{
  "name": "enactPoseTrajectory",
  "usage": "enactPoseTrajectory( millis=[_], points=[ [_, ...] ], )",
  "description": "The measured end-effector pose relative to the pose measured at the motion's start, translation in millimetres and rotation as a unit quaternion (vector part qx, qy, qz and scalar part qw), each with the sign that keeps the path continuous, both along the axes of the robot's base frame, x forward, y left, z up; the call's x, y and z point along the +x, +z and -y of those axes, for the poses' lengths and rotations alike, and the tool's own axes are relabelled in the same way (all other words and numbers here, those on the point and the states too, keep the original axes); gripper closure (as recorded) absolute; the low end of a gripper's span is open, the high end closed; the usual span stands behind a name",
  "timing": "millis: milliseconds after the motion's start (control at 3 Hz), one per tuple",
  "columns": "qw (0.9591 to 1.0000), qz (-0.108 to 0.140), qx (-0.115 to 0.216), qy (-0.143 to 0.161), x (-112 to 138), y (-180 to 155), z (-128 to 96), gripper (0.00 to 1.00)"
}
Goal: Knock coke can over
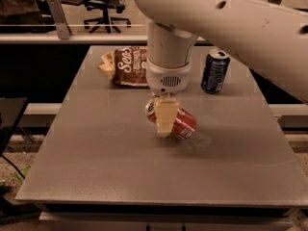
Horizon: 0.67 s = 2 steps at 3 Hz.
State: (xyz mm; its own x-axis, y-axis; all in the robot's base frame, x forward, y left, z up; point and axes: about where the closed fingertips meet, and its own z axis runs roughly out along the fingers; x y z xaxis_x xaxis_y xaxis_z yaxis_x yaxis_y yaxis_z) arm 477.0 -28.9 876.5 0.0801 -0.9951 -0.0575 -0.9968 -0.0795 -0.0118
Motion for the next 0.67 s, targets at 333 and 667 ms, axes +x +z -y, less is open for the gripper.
enactPoseTrajectory(
  millis=[333,667],
  points=[
    [0.9999,-0.004,-0.009,0.010,1.5,-7.0,-5.3,0.17],
    [0.9998,-0.005,-0.012,0.014,3.3,-11.3,-8.5,0.00]
  ],
)
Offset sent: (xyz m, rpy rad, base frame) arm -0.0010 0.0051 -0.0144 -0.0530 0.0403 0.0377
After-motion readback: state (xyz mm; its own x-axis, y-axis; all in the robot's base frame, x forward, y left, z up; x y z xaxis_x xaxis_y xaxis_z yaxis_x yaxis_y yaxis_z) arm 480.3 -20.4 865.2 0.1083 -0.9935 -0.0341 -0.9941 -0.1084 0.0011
